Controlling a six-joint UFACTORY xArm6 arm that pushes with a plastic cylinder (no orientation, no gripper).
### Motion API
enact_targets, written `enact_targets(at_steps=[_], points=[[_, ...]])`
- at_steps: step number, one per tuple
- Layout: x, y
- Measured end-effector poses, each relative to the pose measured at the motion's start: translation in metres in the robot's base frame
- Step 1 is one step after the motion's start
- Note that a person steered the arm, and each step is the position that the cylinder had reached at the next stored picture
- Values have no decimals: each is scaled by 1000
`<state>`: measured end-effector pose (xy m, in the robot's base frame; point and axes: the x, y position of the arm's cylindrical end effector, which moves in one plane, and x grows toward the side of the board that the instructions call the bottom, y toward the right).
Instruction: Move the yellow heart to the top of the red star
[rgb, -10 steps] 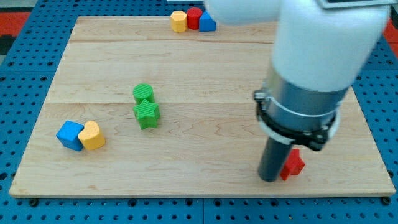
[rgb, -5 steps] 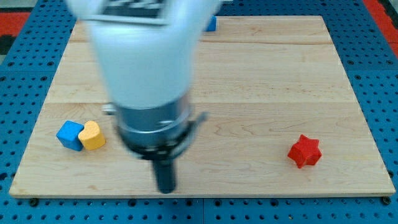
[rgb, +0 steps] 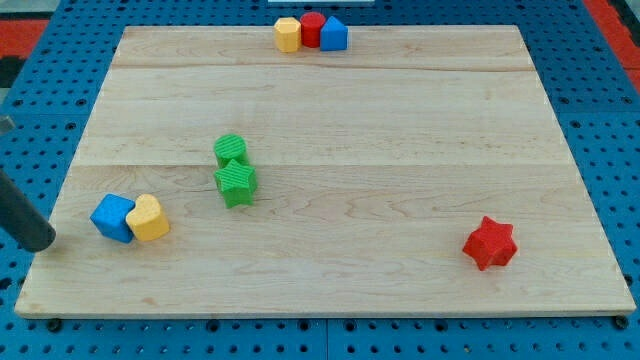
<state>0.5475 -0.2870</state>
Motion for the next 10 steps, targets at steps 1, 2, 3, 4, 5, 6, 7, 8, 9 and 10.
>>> enact_targets(at_steps=[1, 2, 3, 4, 5, 6, 7, 8, 9, 10], points=[[-3, 39], [-6, 59], [-9, 58], [-12, 56], [-20, 56], [-22, 53], [-22, 69], [-23, 97], [-27, 120], [-30, 147]])
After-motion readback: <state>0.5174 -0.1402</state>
